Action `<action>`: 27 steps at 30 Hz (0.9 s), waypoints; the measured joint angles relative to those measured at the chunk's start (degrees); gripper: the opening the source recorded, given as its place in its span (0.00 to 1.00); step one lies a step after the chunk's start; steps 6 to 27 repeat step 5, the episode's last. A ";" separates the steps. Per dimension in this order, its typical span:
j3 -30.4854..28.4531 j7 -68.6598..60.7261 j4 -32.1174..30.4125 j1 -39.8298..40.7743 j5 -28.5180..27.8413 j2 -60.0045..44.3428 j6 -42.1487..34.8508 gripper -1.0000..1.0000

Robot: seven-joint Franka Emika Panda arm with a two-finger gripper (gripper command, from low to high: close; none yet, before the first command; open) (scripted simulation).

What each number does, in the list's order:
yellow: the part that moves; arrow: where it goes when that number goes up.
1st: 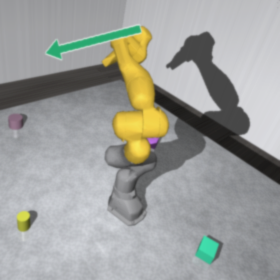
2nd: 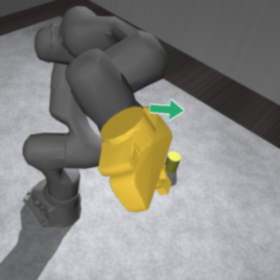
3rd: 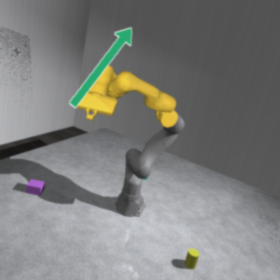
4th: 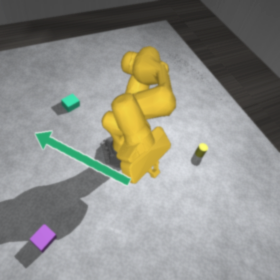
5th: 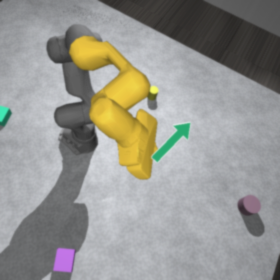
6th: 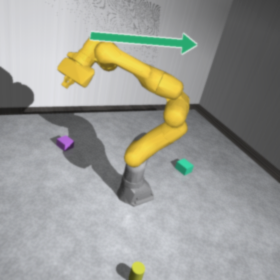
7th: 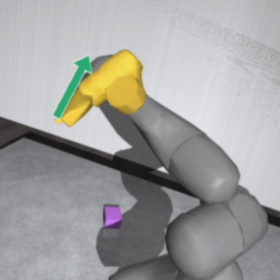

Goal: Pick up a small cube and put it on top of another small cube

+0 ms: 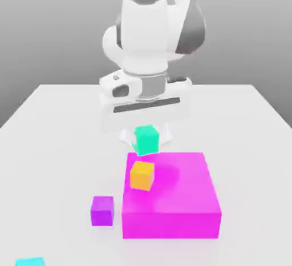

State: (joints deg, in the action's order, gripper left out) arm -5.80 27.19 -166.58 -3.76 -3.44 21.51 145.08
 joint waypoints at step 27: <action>-0.21 -0.05 -1.15 0.02 0.02 -4.96 6.10 1.00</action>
